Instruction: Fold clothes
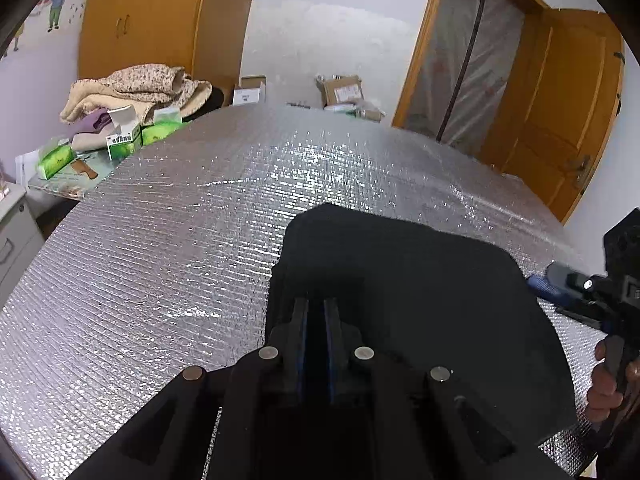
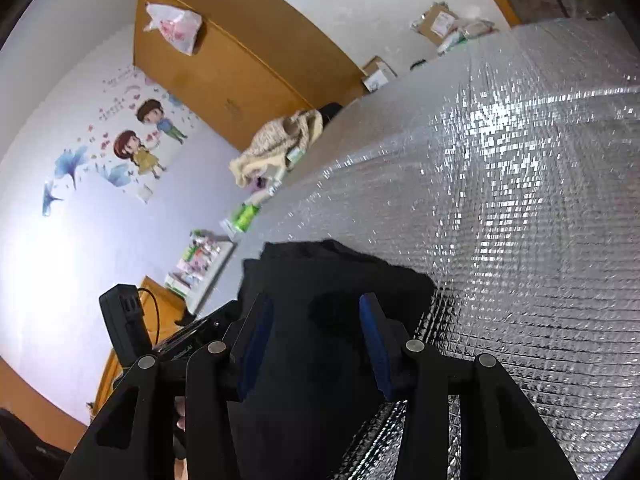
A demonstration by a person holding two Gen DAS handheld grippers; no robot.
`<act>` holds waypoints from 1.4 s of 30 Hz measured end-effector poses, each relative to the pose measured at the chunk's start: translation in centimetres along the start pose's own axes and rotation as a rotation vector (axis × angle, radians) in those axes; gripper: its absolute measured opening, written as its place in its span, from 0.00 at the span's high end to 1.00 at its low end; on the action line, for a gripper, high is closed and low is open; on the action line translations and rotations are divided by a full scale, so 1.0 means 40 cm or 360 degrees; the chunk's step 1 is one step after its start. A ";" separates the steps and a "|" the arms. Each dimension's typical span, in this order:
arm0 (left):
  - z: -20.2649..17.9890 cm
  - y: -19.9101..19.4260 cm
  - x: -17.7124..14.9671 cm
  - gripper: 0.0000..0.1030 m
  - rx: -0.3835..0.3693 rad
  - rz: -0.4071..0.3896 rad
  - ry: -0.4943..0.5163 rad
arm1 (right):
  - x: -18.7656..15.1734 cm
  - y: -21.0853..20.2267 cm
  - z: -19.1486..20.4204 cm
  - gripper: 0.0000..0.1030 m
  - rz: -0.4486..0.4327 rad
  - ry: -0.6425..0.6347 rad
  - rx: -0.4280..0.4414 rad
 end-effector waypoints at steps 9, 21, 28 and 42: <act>-0.028 -0.045 -0.001 0.93 -0.0029 -0.0034 -0.0005 | 0.023 -0.044 0.021 0.55 -0.0149 0.0022 0.0063; -0.030 -0.043 -0.008 0.93 -0.0029 -0.0022 -0.0006 | 0.003 -0.021 0.009 0.49 -0.0044 0.0063 0.0022; -0.030 -0.038 -0.011 0.93 -0.0030 -0.0014 -0.0008 | 0.006 -0.031 0.013 0.49 -0.0108 -0.0023 -0.0010; -0.042 -0.066 -0.003 0.93 -0.0044 -0.0048 0.0013 | 0.014 -0.064 0.052 0.48 -0.0249 -0.0230 -0.0157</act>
Point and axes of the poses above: each gripper's, at about its wrist camera, not at the fingertips, and y roughly the way its jaws point, z to its left, x to its top, the point moved 9 cm from there along y, roughly the way its jaws point, and after that the axes turned 4 degrees about -x, right-handed, at the moved point
